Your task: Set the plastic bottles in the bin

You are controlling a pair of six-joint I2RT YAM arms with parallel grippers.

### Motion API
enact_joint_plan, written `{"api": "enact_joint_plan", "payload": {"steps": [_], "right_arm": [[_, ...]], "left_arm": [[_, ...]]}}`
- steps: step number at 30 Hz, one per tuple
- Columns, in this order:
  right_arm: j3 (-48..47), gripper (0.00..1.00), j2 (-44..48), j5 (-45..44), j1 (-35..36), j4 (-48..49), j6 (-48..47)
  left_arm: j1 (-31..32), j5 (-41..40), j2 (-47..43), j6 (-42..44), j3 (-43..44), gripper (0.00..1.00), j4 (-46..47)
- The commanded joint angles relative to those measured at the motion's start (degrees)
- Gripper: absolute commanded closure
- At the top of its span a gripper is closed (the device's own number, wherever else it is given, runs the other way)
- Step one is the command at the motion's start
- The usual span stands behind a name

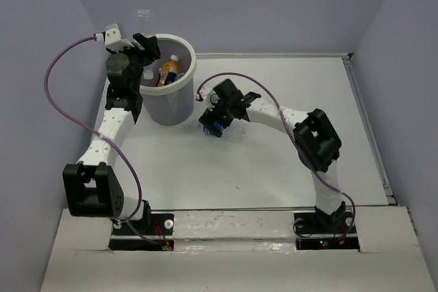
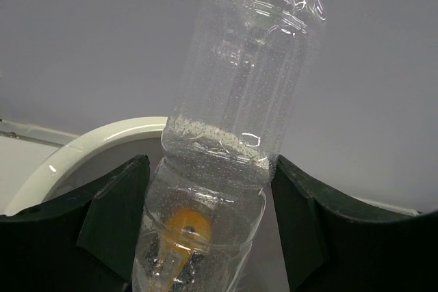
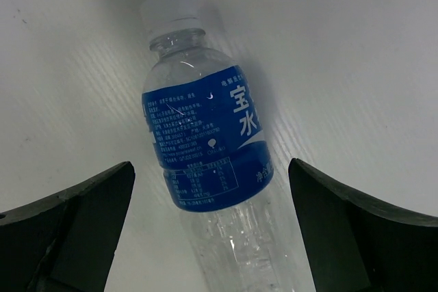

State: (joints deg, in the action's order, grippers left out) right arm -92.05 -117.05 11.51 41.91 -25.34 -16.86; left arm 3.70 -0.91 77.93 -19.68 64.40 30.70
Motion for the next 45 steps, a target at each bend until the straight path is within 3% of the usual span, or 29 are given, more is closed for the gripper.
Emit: {"api": "enact_joint_plan", "payload": {"steps": [1,6,8,9,12,22,27,33,38,45], "right_arm": [[-4.19,0.0,-1.77,-3.42,2.03,-1.11,-3.35],[-4.28,0.1,-3.88,-5.71,2.56,-0.15,-1.51],[-2.53,0.24,-2.66,-5.88,2.56,2.39,0.41],[-1.65,0.25,-2.65,-5.8,2.56,2.4,0.43],[2.83,0.44,0.85,-7.55,2.56,5.83,4.29],[11.71,0.51,20.88,-7.91,2.56,12.59,12.99],[11.46,0.55,29.59,-4.93,2.56,15.14,16.59],[2.77,0.57,32.24,2.28,3.09,19.88,23.01],[-5.76,0.58,27.32,5.28,3.09,29.97,27.58],[-26.85,0.59,7.82,2.47,3.09,41.5,35.48]], "left_arm": [[-0.19,0.64,2.31,0.08,3.54,0.31,8.5],[-0.19,2.4,3.37,-1.58,-0.67,0.26,11.4],[-0.19,1.62,2.85,-2.11,-2.78,0.2,12.02],[-0.28,1.61,2.84,-2.11,-3.4,0.2,12.02],[-0.19,1.52,0.04,-1.68,-5.16,0.05,12.1],[-0.19,1.52,-10.68,-3.96,-9.2,0.01,10.61],[-0.19,2.13,-17.62,-6.42,-8.5,0.01,3.5],[-0.19,13.11,-31.84,-10.55,-10.17,0.01,-7.65],[-0.19,13.83,-42.93,-8.54,-16.57,0.01,-20.31],[-0.1,11.99,-53.75,-2.83,-23.79,0.01,-33.67]]}}
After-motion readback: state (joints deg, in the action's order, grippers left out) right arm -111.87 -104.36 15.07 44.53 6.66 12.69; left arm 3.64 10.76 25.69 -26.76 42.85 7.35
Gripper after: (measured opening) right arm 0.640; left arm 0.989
